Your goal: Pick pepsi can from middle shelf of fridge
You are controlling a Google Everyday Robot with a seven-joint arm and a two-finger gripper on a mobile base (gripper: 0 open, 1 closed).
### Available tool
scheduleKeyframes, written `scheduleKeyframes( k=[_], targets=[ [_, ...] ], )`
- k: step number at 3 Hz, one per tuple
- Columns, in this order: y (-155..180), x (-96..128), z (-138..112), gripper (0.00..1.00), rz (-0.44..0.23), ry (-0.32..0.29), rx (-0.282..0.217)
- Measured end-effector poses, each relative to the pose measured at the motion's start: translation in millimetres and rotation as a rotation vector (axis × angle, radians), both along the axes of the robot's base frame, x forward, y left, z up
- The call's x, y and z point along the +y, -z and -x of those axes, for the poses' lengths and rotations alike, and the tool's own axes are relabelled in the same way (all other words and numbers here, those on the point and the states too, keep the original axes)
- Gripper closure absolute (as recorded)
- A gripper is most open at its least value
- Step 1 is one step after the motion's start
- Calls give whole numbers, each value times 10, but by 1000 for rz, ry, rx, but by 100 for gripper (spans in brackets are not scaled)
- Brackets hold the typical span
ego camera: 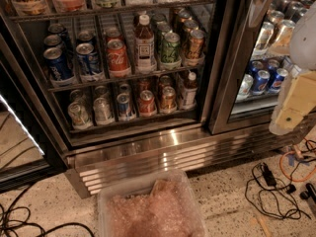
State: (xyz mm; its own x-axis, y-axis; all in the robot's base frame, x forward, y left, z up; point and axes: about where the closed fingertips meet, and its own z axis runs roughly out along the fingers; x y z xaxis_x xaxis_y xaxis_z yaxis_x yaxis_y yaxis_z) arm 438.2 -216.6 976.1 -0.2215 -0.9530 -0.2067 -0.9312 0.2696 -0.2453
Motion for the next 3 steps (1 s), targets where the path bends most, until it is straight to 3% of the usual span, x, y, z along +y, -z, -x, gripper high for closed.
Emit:
scheduleKeyframes(
  k=[1, 2, 3],
  targets=[
    [98, 188, -163, 0, -16, -37, -18],
    [99, 194, -171, 0, -17, -38, -20],
    [194, 326, -392, 0, -79, -41, -44]
  ],
)
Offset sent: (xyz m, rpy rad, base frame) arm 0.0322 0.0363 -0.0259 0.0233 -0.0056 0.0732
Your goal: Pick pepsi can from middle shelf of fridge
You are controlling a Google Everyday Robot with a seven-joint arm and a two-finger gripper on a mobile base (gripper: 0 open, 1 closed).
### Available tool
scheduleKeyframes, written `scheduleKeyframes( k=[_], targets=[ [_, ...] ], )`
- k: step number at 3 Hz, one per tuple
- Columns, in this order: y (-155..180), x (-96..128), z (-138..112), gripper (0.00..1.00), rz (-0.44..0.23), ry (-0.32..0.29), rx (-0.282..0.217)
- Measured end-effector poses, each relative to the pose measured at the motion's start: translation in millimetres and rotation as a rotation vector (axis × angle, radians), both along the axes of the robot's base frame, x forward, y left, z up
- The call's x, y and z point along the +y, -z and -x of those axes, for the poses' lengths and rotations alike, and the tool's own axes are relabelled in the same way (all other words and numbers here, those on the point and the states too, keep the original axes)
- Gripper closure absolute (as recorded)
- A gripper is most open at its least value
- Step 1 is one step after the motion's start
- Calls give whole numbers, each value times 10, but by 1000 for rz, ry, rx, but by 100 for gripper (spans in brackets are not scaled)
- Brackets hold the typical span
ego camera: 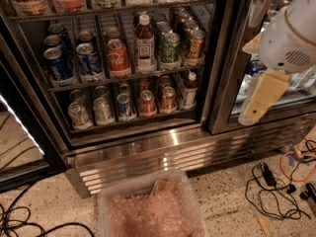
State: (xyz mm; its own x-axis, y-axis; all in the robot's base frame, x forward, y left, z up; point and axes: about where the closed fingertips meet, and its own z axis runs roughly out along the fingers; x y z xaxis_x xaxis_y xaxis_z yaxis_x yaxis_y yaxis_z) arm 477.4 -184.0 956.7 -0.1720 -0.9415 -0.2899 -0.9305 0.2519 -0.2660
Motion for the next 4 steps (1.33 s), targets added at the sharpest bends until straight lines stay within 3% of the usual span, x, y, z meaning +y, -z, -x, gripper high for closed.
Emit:
scheduleKeyframes(
  k=[3, 4],
  targets=[
    [488, 634, -567, 0, -179, -19, -74],
    [489, 635, -568, 0, -179, -19, -74]
  ],
)
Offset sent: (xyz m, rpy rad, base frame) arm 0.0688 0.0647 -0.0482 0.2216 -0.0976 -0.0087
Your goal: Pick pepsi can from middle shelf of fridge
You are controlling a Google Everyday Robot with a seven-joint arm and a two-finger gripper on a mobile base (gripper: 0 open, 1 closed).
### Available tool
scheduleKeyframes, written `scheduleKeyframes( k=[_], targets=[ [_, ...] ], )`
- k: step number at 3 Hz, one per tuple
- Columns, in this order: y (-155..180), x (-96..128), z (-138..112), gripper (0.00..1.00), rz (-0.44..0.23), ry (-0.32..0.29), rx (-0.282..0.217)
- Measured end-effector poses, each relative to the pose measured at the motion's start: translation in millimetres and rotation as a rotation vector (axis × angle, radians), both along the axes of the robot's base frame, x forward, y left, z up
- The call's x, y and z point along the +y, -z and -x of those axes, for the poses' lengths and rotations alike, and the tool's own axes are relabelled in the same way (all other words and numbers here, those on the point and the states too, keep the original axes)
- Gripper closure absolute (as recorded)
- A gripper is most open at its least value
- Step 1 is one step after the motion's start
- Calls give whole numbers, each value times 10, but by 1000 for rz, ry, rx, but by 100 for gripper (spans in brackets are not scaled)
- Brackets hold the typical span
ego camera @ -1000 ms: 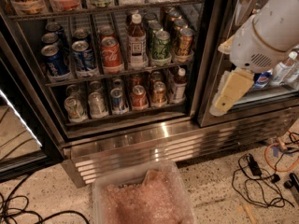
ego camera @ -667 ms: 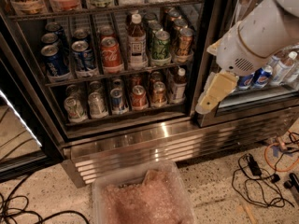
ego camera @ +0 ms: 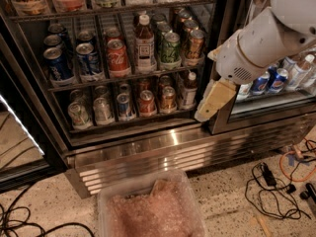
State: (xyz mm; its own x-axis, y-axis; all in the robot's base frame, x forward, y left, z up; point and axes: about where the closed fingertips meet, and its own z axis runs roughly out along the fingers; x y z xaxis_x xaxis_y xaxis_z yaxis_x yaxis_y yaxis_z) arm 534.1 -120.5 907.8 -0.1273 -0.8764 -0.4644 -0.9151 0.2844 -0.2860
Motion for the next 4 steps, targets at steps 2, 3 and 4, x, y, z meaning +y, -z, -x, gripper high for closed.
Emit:
scheduleKeyframes(
  k=[2, 3, 4],
  targets=[
    [249, 427, -368, 0, -131, -10, -33],
    [353, 703, -592, 0, -203, -15, -60],
    [343, 993, -808, 0, -267, -45, -102]
  ],
)
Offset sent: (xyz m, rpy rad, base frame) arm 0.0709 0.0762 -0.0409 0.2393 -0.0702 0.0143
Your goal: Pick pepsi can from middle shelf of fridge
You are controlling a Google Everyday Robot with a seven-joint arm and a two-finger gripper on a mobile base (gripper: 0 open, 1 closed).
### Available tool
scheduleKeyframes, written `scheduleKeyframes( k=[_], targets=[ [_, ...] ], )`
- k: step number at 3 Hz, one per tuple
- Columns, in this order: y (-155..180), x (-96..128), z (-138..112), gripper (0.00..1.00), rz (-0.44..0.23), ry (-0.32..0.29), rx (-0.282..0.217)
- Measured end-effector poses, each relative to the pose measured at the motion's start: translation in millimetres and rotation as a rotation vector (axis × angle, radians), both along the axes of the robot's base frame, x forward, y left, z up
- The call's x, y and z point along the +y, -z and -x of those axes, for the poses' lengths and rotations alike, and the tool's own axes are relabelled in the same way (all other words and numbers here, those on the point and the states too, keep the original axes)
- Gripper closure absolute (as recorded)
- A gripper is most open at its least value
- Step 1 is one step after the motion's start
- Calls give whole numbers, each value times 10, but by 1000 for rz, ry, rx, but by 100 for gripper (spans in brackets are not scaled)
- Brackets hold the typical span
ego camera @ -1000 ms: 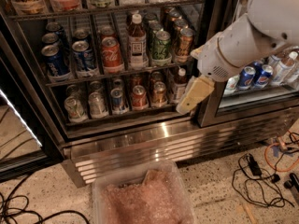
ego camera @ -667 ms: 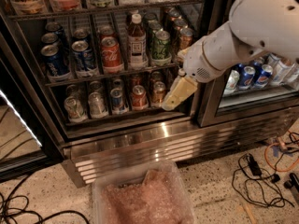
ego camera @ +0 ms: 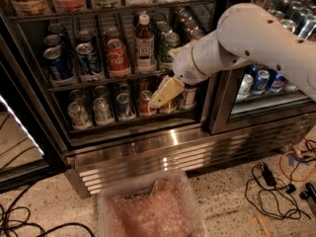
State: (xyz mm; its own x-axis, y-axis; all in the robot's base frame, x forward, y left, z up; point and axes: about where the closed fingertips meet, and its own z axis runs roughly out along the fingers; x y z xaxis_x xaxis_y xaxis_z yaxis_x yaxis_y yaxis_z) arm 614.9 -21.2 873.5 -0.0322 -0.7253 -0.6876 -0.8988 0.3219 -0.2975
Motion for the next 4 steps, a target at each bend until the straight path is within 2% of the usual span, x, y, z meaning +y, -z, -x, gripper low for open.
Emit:
scheduleKeyframes(
  k=[1, 2, 3, 4],
  targets=[
    [35, 286, 17, 0, -39, -58, -3],
    [62, 585, 98, 0, -68, -148, 7],
    [65, 588, 97, 0, -69, -148, 7],
    [243, 721, 66, 0, -108, -156, 19]
  ],
)
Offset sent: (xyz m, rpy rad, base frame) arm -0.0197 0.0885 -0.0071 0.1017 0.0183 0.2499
